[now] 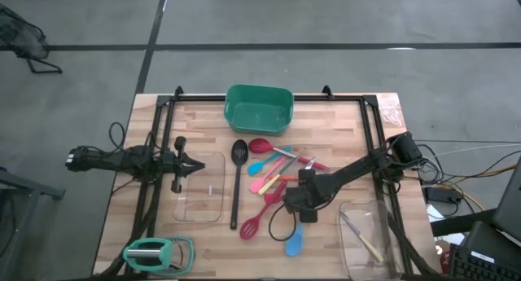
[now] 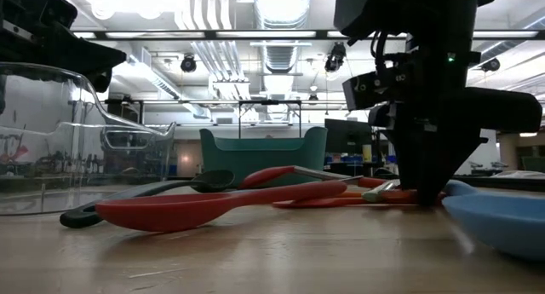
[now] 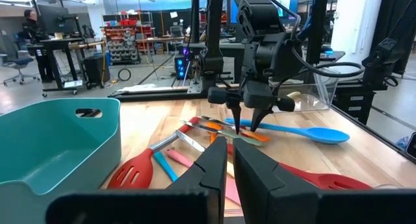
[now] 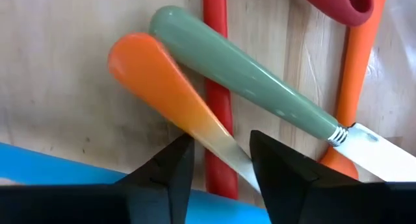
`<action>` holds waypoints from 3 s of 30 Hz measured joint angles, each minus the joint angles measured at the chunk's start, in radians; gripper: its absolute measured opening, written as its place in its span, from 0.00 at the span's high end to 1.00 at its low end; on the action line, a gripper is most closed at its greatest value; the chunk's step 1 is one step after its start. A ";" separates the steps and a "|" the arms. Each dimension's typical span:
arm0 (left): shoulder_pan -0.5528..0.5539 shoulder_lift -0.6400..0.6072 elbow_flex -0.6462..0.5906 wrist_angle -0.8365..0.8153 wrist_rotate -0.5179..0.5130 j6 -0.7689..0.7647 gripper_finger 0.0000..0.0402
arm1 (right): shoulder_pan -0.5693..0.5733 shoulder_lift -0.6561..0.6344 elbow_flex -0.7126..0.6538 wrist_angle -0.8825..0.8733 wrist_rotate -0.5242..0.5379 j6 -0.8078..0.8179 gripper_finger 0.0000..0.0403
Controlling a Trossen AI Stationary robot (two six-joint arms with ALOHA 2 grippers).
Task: Pick & Place Kitchen Items
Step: Put the orange knife into the right transparent bin
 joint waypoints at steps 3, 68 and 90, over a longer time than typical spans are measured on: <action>0.000 0.000 0.000 0.000 0.000 0.000 0.92 | 0.000 0.000 0.000 0.001 -0.013 0.000 0.74; 0.000 0.000 0.000 0.000 0.000 0.000 0.92 | -0.106 -0.005 0.419 -0.458 0.170 0.081 0.90; 0.000 0.000 0.000 0.000 0.000 0.000 0.92 | 0.047 -0.011 0.681 -0.812 -0.043 0.790 0.87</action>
